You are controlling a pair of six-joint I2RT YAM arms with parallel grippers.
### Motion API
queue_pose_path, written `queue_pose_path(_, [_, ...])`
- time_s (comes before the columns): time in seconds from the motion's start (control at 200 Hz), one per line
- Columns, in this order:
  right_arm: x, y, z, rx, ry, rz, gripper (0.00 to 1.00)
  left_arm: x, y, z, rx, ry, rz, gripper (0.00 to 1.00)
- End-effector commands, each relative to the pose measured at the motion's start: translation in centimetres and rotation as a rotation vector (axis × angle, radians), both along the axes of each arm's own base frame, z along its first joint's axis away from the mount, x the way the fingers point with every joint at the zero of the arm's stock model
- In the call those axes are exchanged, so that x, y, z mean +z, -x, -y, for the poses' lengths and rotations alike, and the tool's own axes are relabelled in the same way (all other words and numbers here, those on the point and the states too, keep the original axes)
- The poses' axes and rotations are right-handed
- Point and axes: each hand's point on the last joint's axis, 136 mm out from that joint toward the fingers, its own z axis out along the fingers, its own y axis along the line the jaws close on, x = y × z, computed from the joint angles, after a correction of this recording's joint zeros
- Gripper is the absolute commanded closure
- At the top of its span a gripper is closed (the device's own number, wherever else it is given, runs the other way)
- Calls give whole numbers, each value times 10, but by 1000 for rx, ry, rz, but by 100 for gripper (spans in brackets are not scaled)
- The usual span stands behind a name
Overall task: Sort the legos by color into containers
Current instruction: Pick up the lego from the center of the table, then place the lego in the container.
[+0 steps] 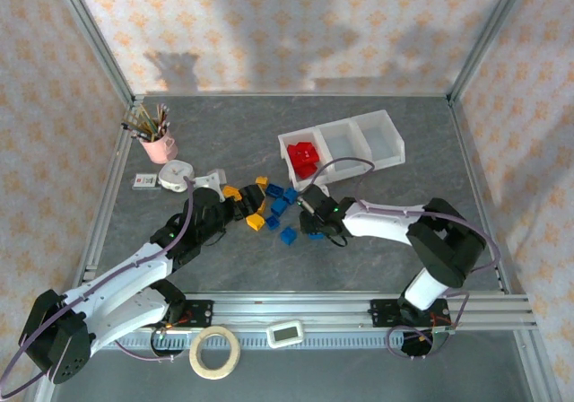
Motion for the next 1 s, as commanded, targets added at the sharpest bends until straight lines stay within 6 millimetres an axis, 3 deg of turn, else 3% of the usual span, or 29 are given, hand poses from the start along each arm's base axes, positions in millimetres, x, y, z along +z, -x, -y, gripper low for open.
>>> queue_pose_path(0.0, [34,-14,0,-22,-41,69,58,13,-4,4,-3,9,29,1])
queue_pose_path(0.23, [89,-68,22,-129,-78,203,60,31,-15,12,-21,4,66,1])
queue_pose_path(0.37, [123,-115,43,-224,-92,293,60,44,-26,21,-36,7,96,1])
queue_pose_path(0.49, [139,-153,65,-309,-88,342,60,52,-35,28,-46,6,117,1])
queue_pose_path(0.606, [139,-185,85,-373,-62,367,60,58,-43,34,-50,-1,130,1])
queue_pose_path(0.781, [123,-222,106,-441,-47,369,60,62,-55,39,-49,-21,143,1])
queue_pose_path(0.996, [106,-255,108,-450,4,368,53,63,-64,43,-44,-22,150,1])
